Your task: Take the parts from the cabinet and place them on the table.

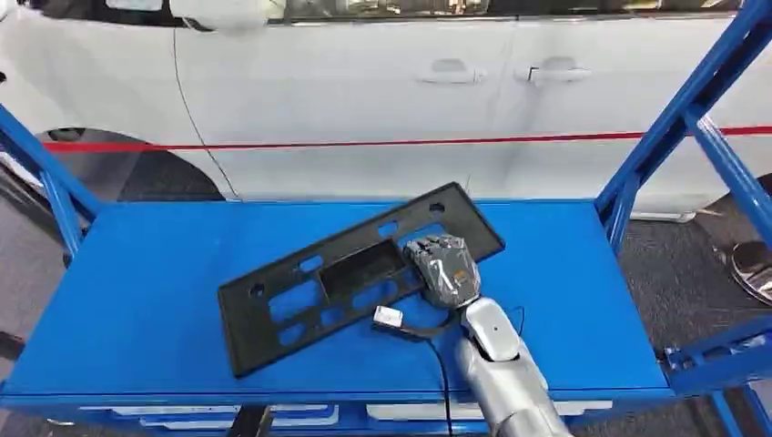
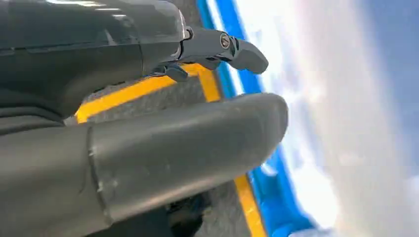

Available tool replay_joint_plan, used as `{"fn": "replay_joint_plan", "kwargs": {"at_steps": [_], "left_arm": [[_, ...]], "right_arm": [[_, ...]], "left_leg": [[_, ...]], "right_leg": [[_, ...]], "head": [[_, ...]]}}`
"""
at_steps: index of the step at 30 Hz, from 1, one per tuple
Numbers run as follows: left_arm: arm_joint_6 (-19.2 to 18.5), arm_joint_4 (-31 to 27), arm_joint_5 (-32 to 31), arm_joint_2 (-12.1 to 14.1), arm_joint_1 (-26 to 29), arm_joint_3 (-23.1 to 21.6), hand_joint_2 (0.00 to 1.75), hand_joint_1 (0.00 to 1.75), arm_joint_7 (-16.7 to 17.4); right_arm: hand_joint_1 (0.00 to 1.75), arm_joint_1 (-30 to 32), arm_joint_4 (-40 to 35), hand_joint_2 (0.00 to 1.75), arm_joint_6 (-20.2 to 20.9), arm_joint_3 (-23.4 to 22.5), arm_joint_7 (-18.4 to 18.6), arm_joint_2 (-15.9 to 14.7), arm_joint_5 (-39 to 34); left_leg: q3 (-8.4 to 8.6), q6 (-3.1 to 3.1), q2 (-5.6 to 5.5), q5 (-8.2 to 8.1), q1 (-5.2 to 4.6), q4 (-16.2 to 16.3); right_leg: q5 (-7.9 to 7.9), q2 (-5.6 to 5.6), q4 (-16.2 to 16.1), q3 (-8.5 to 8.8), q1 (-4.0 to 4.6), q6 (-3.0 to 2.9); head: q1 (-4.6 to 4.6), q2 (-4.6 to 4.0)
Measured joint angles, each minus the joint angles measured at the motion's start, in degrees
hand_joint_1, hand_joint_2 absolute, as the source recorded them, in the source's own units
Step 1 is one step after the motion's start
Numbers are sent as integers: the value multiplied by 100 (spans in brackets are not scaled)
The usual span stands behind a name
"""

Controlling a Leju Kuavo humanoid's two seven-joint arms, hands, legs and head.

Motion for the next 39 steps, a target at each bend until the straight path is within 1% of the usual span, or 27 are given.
{"fn": "replay_joint_plan", "kwargs": {"at_steps": [2, 3, 4, 6, 7, 8, 9, 12, 14, 15, 16, 18, 19, 20, 21, 23, 24, 25, 28, 29, 30, 33, 34, 35, 36, 38, 39], "left_arm": [[55, 0, 20, -7, -9, 0, 0, 0, -35], [113, 0, 26, -7, -5, 0, 0, 0, -61], [149, 0, 26, -9, 3, 0, 0, 0, -72], [274, 0, 24, -15, 9, -9, 0, 0, -114], [343, 0, 26, -24, 3, -15, 0, 0, -144], [405, 0, 28, -28, 3, -24, 0, 0, -179], [435, 0, 31, -28, 2, -31, 0, 0, -210], [505, 0, 74, -28, 10, -44, 0, 0, -282], [571, 0, 85, -24, 13, -63, 0, 0, -372], [577, 0, 96, -24, 14, -81, 0, 0, -393], [570, 0, 114, -22, 22, -92, 0, 0, -413], [470, 0, 195, 4, 38, -96, 0, 0, -433], [413, 0, 234, 13, 38, -96, 0, 0, -435], [356, 0, 278, 22, 39, -96, 0, 0, -435], [323, 0, 312, 28, 38, -96, 0, 0, -435], [259, 0, 337, 39, 37, -96, 0, 0, -426], [199, 0, 378, 42, 35, -96, 0, 0, -415], [171, 0, 393, 42, 28, -96, 0, 0, -415], [146, 0, 409, 42, 48, -96, 0, 0, -413], [146, 0, 409, 44, 48, -96, 0, 0, -413], [140, 0, 411, 42, 44, -96, 0, 0, -413], [8, 0, 431, 42, 41, -96, 0, 0, -411], [-76, 0, 439, 42, 46, -96, 0, 0, -391], [-120, 0, 446, 39, 54, -96, 0, 0, -374], [-155, 0, 446, 39, 63, -96, 0, 0, -336], [-190, 0, 391, 31, 60, -118, 0, 0, -172], [-206, 0, 367, 22, 61, -136, 0, 0, -131]], "right_arm": [[175, 12, -13, 175, 2, -74, -59, -2, -50], [175, 19, -19, 175, 2, -113, -124, -2, -94], [175, 21, -28, 175, 2, -122, -151, -2, -107], [175, 17, -96, 175, 0, -153, -273, -2, -193], [175, -2, -177, 175, 0, -195, -392, 2, -311], [175, -39, -260, 175, 0, -223, -556, 18, -444], [175, -88, -335, 175, 0, -247, -671, 28, -556], [175, -196, -651, 175, 0, -258, -820, 100, -937], [175, -301, -930, 175, 0, -192, -725, 133, -1174], [175, -371, -1113, 175, 2, -30, -541, 131, -1319], [175, -471, -1262, 175, 4, 215, -292, 116, -1432], [175, -648, -1518, 175, 9, 768, 174, 66, -1550], [175, -707, -1607, 175, 11, 996, 329, 33, -1583], [175, -762, -1694, 175, 11, 1295, 466, -7, -1637], [175, -800, -1761, 175, 15, 1549, 551, -37, -1670], [175, -863, -1868, 175, 43, 1923, 631, -76, -1739], [175, -893, -1912, 175, 52, 2134, 662, -103, -1770], [175, -926, -1940, 175, 54, 2294, 694, -135, -1807], [175, -933, -1985, 175, 55, 2547, 715, -188, -1843], [175, -941, -2006, 175, 52, 2595, 721, -208, -1858], [175, -958, -2015, 175, 48, 2627, 728, -245, -1875], [175, -1001, -2026, 175, 112, 2746, 765, -326, -2009], [175, -987, -2015, 175, 186, 2809, 800, -382, -2074], [175, -964, -1991, 175, 218, 2861, 824, -428, -2102], [175, -944, -1967, 175, 221, 2918, 837, -468, -2120], [175, -925, -1912, 175, 201, 3029, 850, -511, -2140], [175, -927, -1897, 175, 195, 3067, 853, -516, -2153]], "left_leg": [[0, 30, -1, -22, -28, 14], [1, 39, -6, -31, -41, 26], [3, 40, -8, -35, -47, 35], [9, 33, -17, -55, -59, 58], [16, 24, -26, -73, -65, 79], [14, 3, -28, -95, -69, 109], [-18, -31, -28, -115, -119, 141], [-21, -106, -20, -98, -101, 126], [-35, -176, -15, -150, -85, 173], [-94, -220, -8, -277, -83, 338], [-261, -254, -6, -503, -58, 710], [-666, -312, -6, -871, -17, 1594], [-778, -332, -4, -902, -6, 1817], [-767, -347, -1, -791, 10, 1773], [-619, -357, 0, -565, 29, 1445], [-116, -354, 13, -66, 48, 437], [26, -343, 22, -114, 43, 149], [42, -292, 10, -112, -7, 76], [25, -198, -9, -104, -25, 85], [60, -133, -10, -60, 23, 12], [76, -105, -3, -46, 23, -9], [65, -25, 11, -50, -7, -10], [63, -11, 9, -58, -21, -4], [63, -6, -1, -62, -27, 6], [65, -4, -8, -66, -33, 21], [67, -23, -25, -92, -42, 56], [59, -39, -24, -105, -41, 69]], "right_leg": [[-261, 0, 783, -458, 1, 5], [-227, 0, 939, -585, 3, 2], [-136, -1, 892, -590, 3, -4], [226, -1, 439, -423, 5, -33], [521, -1, -72, -196, 8, -65], [714, 0, -542, 13, 19, -104], [622, -6, -647, 58, 68, -112], [653, 5, -662, 44, 66, -131], [701, -15, -747, 88, 8, -203], [703, -13, -760, 98, -1, -216], [706, -14, -760, 94, 0, -247], [703, -8, -757, 94, 3, -252], [701, -9, -749, 95, 0, -253], [695, -8, -746, 100, -5, -248], [689, -7, -743, 108, -12, -240], [665, -2, -731, 137, -26, -203], [653, -5, -732, 132, -16, -174], [661, -5, -719, 108, 3, -136], [693, -24, -798, 144, -3, -41], [663, -31, -781, 134, 14, 6], [596, -22, -680, 112, -10, 10], [16, -10, 455, -451, 12, 4], [-71, -10, 807, -638, 12, 0], [-13, -10, 881, -689, 14, -9], [153, -10, 706, -619, 18, -28], [670, -9, -256, -161, 43, -102], [766, -11, -600, 1, 59, -147]], "head": [[2, 0], [-2, 0], [0, 0], [0, 0], [2, 0], [2, 0], [0, 0], [0, 0], [-2, 0], [0, 0], [-2, 0], [-2, 0], [-2, 0], [-2, 0], [-2, 0], [-2, 0], [-2, 0], [0, 0], [-2, 0], [2, 0], [0, 0], [2, 0], [2, 0], [0, 0], [2, 0], [2, 0], [2, 0]]}}
